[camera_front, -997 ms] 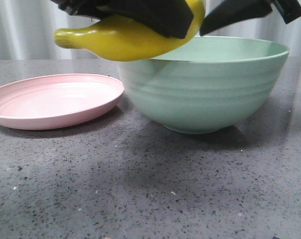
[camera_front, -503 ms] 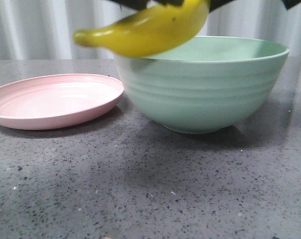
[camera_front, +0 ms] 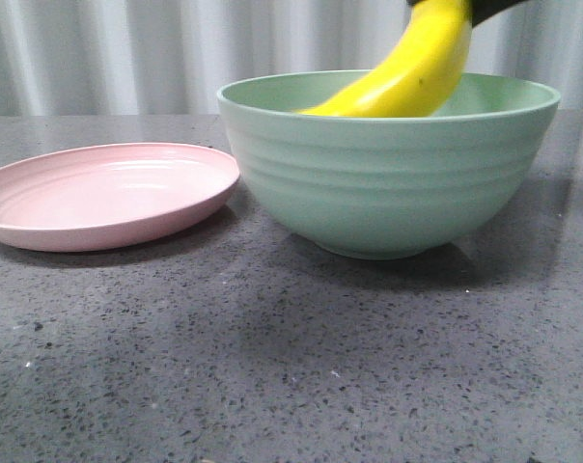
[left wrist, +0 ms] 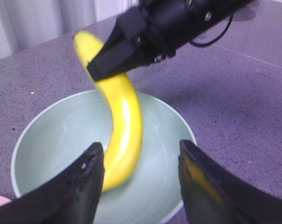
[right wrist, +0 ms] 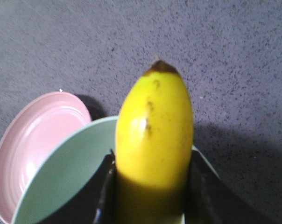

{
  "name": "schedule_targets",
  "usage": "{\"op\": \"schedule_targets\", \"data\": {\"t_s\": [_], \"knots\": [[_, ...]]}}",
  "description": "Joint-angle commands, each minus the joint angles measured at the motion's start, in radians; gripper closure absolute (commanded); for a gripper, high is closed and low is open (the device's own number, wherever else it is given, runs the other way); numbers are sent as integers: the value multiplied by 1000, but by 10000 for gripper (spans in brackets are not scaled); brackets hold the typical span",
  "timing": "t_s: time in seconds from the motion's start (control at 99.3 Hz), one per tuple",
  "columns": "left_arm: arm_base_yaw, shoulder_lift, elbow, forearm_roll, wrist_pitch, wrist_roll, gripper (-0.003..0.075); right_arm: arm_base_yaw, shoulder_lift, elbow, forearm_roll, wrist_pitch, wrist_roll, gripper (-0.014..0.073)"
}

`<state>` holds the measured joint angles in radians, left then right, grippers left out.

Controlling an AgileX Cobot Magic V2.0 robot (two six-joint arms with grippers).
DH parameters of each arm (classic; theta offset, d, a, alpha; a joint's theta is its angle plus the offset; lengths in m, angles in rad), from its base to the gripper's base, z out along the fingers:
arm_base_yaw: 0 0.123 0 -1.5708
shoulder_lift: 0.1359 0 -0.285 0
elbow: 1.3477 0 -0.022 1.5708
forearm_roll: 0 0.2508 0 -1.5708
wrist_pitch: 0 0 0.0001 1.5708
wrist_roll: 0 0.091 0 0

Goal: Transfer banana from pink plate to green bowl

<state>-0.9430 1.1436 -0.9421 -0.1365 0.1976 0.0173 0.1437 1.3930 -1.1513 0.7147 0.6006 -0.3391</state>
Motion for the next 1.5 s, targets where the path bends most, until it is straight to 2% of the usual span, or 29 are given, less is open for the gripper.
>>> {"op": "schedule_targets", "data": {"t_s": [0.0,0.02,0.05,0.101,0.151,0.373,0.423,0.473,0.534,0.594,0.685,0.715,0.755,0.957,1.198,1.49], "knots": [[-1,-24,-36,-3,-85,-2,384,10,-28,-28,18,-66,-27,370],[-1,-24,-36,-3,-85,-2,384,14,-28,-28,18,-68,-35,291],[-1,-24,-36,-3,-87,-2,384,14,-30,-28,18,-68,-37,261],[-1,-27,-36,-3,-96,-2,384,14,-30,-28,18,-64,-37,161],[-1,-27,-36,-3,-105,-2,384,14,-33,-28,15,-60,-43,116],[-1,-45,-36,-3,-117,-2,384,14,-91,-28,-46,-68,-109,118],[-1,-54,-36,-3,-117,-2,388,14,-114,-28,-51,-68,-110,139],[-1,-70,-34,-3,-117,-2,407,14,-144,-28,-55,-68,-123,197],[-1,-90,-30,-3,-117,-2,456,14,-176,-28,-57,-68,-140,329],[-1,-121,-19,-3,-117,-2,544,14,-214,-28,-62,-59,-159,482],[-2,-182,14,-3,-120,-2,704,14,-273,-23,-78,-43,-188,662],[-2,-204,28,-3,-125,-2,737,14,-292,-21,-79,-41,-188,663],[-2,-240,52,-3,-133,-2,741,14,-319,-7,-79,-43,-188,663],[-2,-427,198,9,-142,-2,741,14,-512,149,-80,-125,-197,663],[-2,-653,373,9,-168,-2,741,14,-767,378,-80,-182,-313,663],[-2,-877,553,9,-170,-2,741,14,-1073,622,-80,-289,-312,664]]}}
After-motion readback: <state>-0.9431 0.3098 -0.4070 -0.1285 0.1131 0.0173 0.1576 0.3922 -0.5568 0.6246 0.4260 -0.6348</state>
